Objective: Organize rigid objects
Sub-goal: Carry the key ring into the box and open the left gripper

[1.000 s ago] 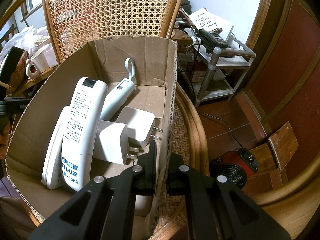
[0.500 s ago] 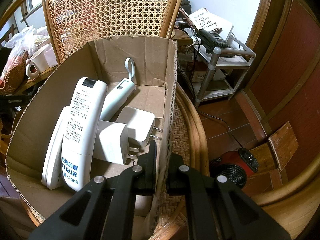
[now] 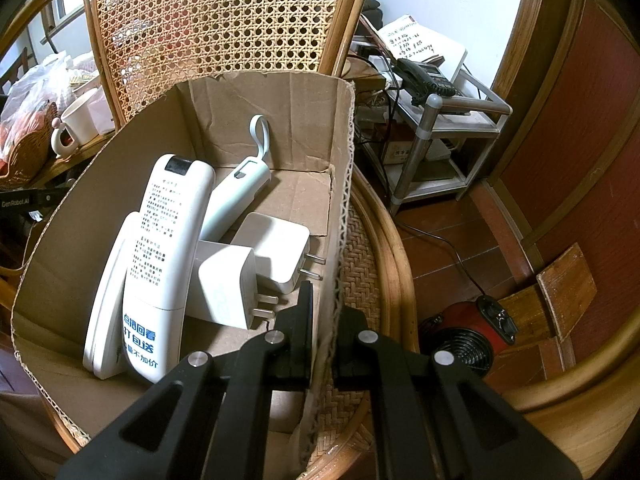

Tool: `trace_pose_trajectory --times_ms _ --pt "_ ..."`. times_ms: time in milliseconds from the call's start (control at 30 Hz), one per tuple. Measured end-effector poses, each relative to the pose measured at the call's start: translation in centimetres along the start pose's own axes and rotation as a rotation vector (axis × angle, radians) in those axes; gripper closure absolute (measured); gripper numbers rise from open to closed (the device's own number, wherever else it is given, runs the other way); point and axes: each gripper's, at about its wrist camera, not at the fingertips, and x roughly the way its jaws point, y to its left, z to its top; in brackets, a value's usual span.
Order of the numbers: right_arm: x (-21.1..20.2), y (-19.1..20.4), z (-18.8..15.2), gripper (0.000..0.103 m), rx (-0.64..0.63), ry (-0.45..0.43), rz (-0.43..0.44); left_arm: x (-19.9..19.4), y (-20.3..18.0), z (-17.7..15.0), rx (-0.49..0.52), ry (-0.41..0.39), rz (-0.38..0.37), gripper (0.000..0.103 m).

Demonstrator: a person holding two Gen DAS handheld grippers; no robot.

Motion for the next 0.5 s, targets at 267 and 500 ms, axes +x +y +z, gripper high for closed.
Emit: trace_pose_trajectory --times_ms 267,500 --pt "0.0 0.0 0.0 0.095 0.000 0.000 0.000 -2.2 -0.2 -0.1 0.006 -0.063 0.004 0.097" --pt "0.1 0.0 0.0 0.095 0.000 0.000 0.000 -6.1 -2.5 -0.4 0.046 -0.172 -0.004 0.097"
